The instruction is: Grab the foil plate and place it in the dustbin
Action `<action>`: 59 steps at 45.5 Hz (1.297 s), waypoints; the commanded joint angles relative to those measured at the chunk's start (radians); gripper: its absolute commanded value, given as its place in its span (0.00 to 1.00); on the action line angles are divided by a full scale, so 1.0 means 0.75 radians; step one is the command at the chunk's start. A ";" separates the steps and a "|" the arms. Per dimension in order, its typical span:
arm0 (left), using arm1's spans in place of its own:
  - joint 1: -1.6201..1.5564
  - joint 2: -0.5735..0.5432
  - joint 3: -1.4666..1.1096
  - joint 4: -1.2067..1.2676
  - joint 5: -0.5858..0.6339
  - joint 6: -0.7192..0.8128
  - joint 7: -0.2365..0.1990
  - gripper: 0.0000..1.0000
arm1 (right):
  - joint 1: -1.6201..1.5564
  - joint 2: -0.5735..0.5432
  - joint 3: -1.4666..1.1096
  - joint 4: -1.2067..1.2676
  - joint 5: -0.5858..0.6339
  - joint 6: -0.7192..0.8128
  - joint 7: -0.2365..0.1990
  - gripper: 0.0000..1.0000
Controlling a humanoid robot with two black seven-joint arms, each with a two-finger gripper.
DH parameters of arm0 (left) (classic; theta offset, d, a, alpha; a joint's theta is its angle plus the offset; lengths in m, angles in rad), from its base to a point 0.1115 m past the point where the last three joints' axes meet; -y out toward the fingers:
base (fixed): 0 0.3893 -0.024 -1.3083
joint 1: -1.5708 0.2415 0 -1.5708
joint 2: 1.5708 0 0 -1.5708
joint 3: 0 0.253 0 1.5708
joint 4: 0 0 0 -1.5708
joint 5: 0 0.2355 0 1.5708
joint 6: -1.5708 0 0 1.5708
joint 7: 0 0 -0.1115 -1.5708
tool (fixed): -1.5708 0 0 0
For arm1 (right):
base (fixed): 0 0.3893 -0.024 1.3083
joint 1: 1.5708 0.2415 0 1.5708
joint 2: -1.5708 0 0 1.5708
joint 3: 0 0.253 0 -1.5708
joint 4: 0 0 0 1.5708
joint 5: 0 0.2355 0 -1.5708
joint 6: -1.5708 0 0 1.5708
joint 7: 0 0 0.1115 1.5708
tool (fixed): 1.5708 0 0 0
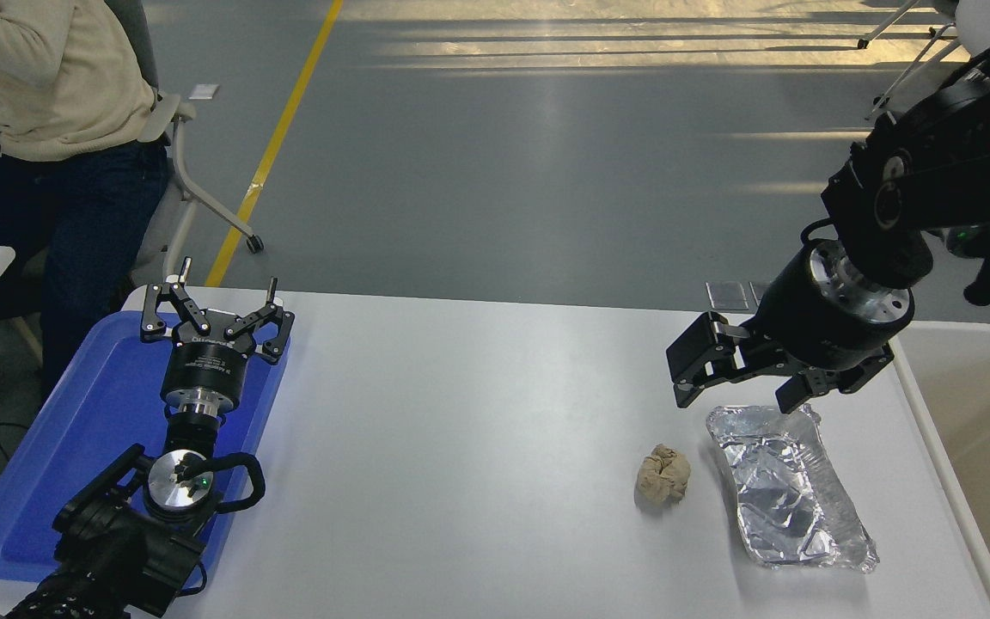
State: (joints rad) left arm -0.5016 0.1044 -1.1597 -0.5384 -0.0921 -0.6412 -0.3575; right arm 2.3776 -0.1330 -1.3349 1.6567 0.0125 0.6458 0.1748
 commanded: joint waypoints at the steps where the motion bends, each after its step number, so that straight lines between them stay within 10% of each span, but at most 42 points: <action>1: 0.000 0.000 -0.002 0.000 0.000 0.000 0.000 1.00 | -0.002 0.001 0.005 -0.002 0.000 0.000 0.000 1.00; 45: 0.000 0.000 0.000 0.000 0.000 0.000 0.000 1.00 | 0.000 -0.015 0.025 -0.012 -0.008 0.000 0.000 1.00; 59: 0.000 0.000 0.000 0.000 0.000 0.000 0.000 1.00 | -0.139 -0.311 -0.016 -0.047 -0.276 -0.035 0.000 1.00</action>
State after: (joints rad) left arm -0.5016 0.1042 -1.1597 -0.5384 -0.0921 -0.6412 -0.3573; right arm 2.3492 -0.2351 -1.3193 1.6381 -0.0579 0.6428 0.1750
